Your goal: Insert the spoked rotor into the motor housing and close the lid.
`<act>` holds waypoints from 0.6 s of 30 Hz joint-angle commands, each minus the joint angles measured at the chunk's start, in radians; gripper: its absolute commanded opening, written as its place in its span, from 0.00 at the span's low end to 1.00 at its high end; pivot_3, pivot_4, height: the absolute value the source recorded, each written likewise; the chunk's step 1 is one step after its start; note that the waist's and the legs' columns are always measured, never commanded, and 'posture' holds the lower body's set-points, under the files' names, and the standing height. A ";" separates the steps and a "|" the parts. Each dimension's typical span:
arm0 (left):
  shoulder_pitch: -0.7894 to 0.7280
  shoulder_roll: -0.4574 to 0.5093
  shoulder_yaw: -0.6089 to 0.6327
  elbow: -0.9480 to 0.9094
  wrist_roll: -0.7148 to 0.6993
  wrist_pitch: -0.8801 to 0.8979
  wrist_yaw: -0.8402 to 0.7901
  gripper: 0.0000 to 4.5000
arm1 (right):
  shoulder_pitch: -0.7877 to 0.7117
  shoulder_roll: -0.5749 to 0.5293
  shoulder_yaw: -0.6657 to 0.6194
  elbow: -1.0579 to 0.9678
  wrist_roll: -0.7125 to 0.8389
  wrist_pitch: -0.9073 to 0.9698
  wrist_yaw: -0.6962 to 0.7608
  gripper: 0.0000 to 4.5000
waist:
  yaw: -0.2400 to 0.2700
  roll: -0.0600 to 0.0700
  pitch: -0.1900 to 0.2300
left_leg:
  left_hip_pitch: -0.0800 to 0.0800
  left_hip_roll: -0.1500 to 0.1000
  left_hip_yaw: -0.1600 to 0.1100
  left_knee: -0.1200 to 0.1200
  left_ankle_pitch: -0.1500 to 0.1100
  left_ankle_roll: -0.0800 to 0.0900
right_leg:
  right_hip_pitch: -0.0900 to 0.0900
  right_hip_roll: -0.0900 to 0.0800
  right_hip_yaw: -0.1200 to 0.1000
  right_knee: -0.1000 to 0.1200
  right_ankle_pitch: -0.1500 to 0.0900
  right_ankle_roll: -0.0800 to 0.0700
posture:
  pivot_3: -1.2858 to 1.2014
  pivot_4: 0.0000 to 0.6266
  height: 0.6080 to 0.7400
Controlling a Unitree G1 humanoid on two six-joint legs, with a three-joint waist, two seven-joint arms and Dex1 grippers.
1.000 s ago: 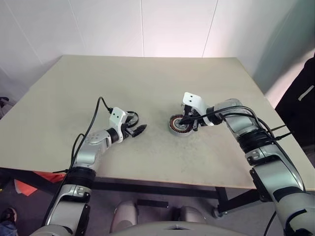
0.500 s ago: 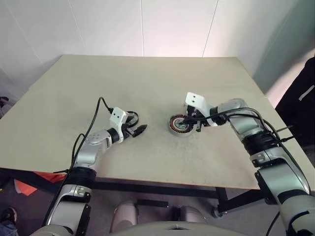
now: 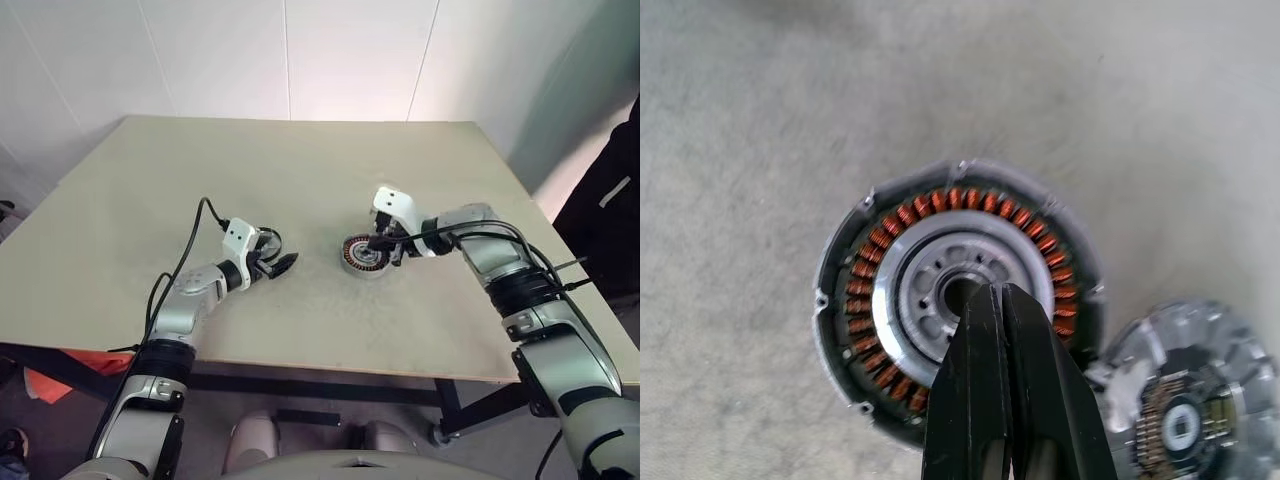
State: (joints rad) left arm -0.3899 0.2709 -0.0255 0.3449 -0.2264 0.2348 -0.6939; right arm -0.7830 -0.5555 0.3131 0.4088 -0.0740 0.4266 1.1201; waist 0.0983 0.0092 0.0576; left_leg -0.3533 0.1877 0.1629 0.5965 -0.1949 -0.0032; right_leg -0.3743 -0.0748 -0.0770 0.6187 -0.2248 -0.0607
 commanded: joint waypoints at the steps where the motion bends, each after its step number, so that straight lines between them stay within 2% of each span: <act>1: -0.021 0.002 0.011 -0.018 -0.006 -0.017 0.000 1.00 | -0.036 -0.016 -0.030 -0.019 0.013 -0.008 0.002 0.01 | 0.001 0.000 0.000 | 0.000 0.000 0.000 -0.001 0.000 0.000 | 0.000 0.000 0.000 0.000 0.002 -0.003 | 0.52 0.00 1.00; 7: -0.016 0.008 0.016 -0.023 -0.008 -0.014 -0.002 1.00 | 0.024 -0.002 0.000 -0.008 0.006 -0.005 0.000 0.01 | 0.002 0.000 0.000 | -0.018 0.000 0.000 0.000 0.000 0.001 | -0.017 0.000 0.000 0.001 0.002 -0.004 | 0.52 0.00 1.00; 11: -0.019 0.009 0.015 -0.024 -0.007 -0.014 0.001 1.00 | 0.098 0.035 0.057 0.054 -0.041 -0.034 -0.042 0.01 | -0.001 0.000 -0.001 | -0.017 0.000 0.000 0.000 0.000 0.001 | -0.016 0.000 0.000 0.001 0.002 -0.004 | 0.52 0.00 1.00; 14: -0.023 0.010 0.016 -0.020 -0.007 -0.014 0.001 1.00 | 0.062 0.047 0.023 0.033 -0.016 -0.008 -0.047 0.01 | -0.002 0.000 -0.002 | -0.009 0.000 0.000 0.000 0.000 0.000 | -0.010 0.000 0.000 0.001 0.002 -0.003 | 0.52 0.00 1.00; 18: -0.030 0.010 0.018 -0.010 -0.005 -0.017 0.002 1.00 | -0.001 0.040 -0.014 0.042 -0.006 -0.006 -0.054 0.01 | -0.002 0.000 -0.001 | -0.008 0.000 0.000 0.000 0.000 0.000 | -0.009 0.000 0.000 0.001 -0.001 0.002 | 0.52 0.00 1.00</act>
State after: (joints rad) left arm -0.3907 0.2748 -0.0258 0.3468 -0.2261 0.2359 -0.6936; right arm -0.7474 -0.5125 0.3174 0.4537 -0.0867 0.4163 1.0663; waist 0.0965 0.0092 0.0562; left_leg -0.3622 0.1877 0.1632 0.5969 -0.1949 -0.0034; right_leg -0.3841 -0.0748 -0.0772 0.6198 -0.2248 -0.0609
